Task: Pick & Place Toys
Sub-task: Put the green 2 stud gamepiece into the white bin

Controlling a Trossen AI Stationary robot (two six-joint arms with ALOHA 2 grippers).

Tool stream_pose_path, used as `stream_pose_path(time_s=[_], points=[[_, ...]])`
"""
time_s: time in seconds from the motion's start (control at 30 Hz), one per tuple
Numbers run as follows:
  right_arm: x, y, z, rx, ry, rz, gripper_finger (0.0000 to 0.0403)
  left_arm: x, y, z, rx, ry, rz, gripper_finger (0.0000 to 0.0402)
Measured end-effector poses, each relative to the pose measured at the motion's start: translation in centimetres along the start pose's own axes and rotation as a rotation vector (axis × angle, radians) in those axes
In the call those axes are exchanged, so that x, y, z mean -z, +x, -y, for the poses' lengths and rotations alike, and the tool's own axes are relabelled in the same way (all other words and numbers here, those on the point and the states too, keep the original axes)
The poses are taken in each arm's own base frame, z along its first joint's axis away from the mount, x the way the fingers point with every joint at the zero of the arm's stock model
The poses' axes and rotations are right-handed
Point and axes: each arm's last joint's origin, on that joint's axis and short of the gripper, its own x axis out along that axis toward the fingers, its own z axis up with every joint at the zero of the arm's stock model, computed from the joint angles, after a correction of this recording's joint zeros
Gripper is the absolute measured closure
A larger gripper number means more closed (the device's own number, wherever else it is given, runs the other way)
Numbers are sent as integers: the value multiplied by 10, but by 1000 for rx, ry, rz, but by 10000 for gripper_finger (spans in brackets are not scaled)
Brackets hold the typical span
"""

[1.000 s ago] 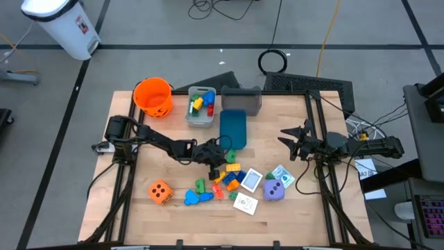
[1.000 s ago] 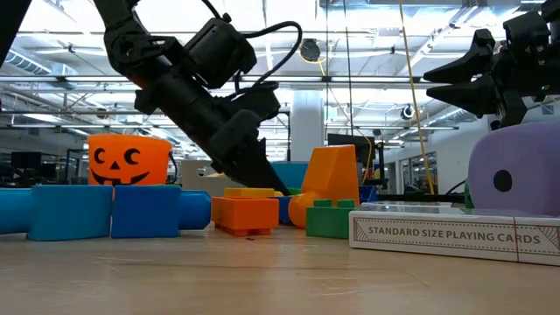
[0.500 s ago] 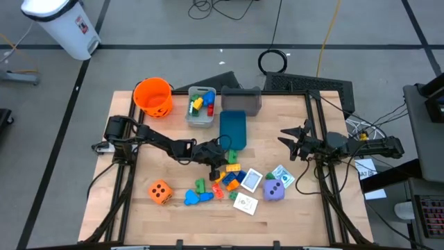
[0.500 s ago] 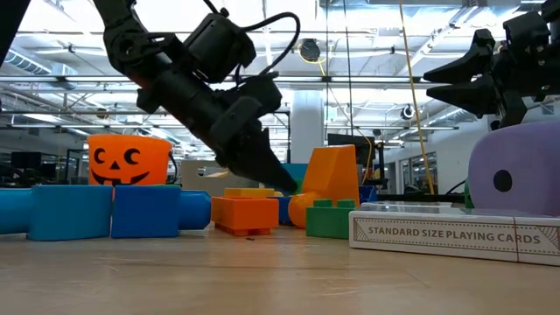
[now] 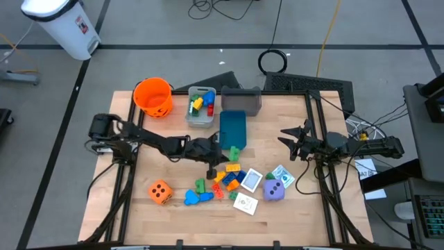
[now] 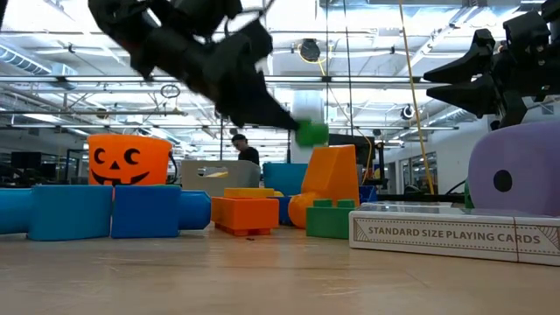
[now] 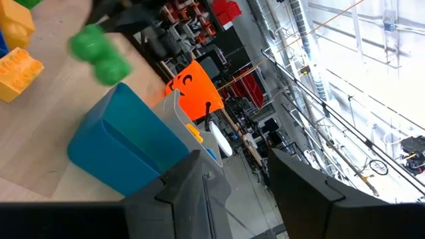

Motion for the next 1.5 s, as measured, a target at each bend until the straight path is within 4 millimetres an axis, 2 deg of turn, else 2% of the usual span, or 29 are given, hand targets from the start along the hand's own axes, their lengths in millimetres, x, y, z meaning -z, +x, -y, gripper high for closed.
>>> stream_pose_path(time_s=[0.1, 0.27, 0.4, 0.5, 0.63, 0.77, 0.97, 1.2, 1.5], points=[[0, 0, 0, 0, 0, 0, 234, -19, -23, -5, -26, 53, 42, 391], [0, 0, 0, -1, 0, 0, 234, -44, -66, -20, -179, 162, 85, 396], [0, 0, 0, -1, 0, -1, 234, -48, -94, -39, -334, 185, 28, 395], [0, 0, 0, -1, 0, 0, 234, -39, -106, -57, -441, 178, -91, 397], [0, 0, 0, 0, 0, 0, 234, -24, -113, -86, -520, 123, -242, 391], [0, 0, 0, 0, 0, 0, 234, -8, -112, -111, -572, 48, -329, 397], [0, 0, 0, -1, 0, 0, 234, 24, -106, -134, -591, 17, -448, 394], [0, 0, 0, 0, 0, 0, 234, 43, -97, -144, -598, -37, -527, 383], [0, 0, 0, 0, 0, 0, 234, 42, -94, -139, -649, -50, -525, 379]])
